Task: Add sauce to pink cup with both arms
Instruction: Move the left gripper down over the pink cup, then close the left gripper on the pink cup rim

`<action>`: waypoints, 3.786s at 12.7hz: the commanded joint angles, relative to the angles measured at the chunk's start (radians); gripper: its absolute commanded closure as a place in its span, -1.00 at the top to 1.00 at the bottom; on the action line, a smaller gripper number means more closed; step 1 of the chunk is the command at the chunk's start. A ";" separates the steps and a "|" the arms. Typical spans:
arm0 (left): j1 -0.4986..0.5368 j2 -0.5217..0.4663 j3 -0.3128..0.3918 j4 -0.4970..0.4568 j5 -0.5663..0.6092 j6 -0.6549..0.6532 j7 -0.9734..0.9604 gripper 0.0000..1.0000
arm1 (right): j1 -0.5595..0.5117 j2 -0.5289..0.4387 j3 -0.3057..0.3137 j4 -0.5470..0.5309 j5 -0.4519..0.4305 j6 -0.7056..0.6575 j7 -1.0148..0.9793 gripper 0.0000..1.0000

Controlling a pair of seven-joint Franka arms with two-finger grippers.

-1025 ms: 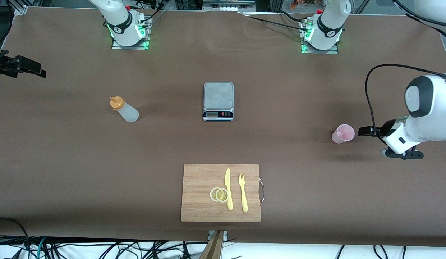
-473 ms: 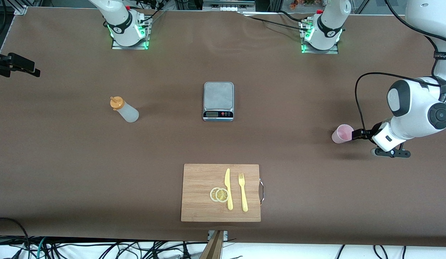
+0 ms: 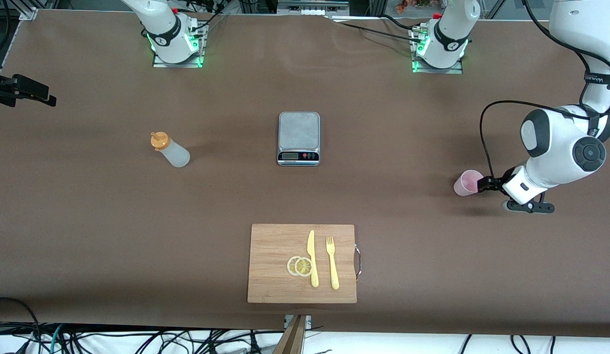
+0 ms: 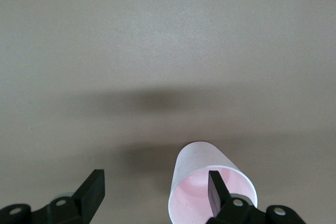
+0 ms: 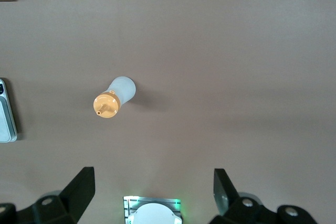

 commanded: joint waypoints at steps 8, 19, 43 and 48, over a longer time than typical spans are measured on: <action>-0.011 -0.021 0.002 -0.063 0.004 0.055 -0.009 -0.48 | -0.008 0.007 0.005 0.021 -0.011 -0.015 -0.022 1.00; -0.032 -0.052 0.007 -0.058 -0.005 -0.092 -0.004 0.24 | -0.001 0.005 0.010 0.023 -0.014 -0.024 -0.022 1.00; -0.035 -0.026 0.016 -0.049 -0.067 -0.079 0.003 -1.00 | -0.002 0.005 0.010 0.023 -0.008 -0.030 -0.034 1.00; -0.037 -0.027 0.014 -0.040 -0.101 -0.096 0.002 -1.00 | -0.002 0.005 0.010 0.023 -0.008 -0.030 -0.034 1.00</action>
